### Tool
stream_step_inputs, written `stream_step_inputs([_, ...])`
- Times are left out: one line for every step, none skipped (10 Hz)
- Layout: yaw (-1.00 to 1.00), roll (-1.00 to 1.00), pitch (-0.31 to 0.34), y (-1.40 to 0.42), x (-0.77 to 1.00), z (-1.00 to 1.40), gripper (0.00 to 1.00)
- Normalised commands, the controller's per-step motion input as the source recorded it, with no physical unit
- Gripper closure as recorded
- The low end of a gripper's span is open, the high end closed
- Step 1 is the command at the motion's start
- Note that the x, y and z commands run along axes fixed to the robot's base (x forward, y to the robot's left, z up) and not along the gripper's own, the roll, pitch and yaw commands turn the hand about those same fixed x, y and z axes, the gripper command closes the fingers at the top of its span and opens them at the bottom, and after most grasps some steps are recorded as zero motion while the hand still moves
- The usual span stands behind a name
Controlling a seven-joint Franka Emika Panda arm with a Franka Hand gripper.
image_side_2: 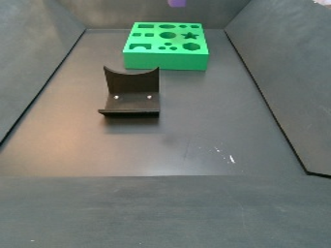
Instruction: Insert the arch object.
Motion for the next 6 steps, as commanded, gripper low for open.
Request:
stream_step_inputs([-0.57, -0.24, 0.000, 0.15, 0.66, -0.31, 1.00])
stream_step_inputs([-0.53, -0.25, 0.000, 0.15, 0.69, -0.27, 1.00])
stream_step_inputs([-0.49, -0.27, 0.000, 0.15, 0.74, -0.23, 1.00])
stream_step_inputs([-0.46, -0.32, 0.000, 0.13, 0.74, -0.26, 1.00])
stream_step_inputs([-0.44, -0.34, 0.000, 0.14, 0.73, -0.26, 1.00])
stream_step_inputs([-0.45, -0.33, 0.000, 0.14, 0.73, -0.26, 1.00])
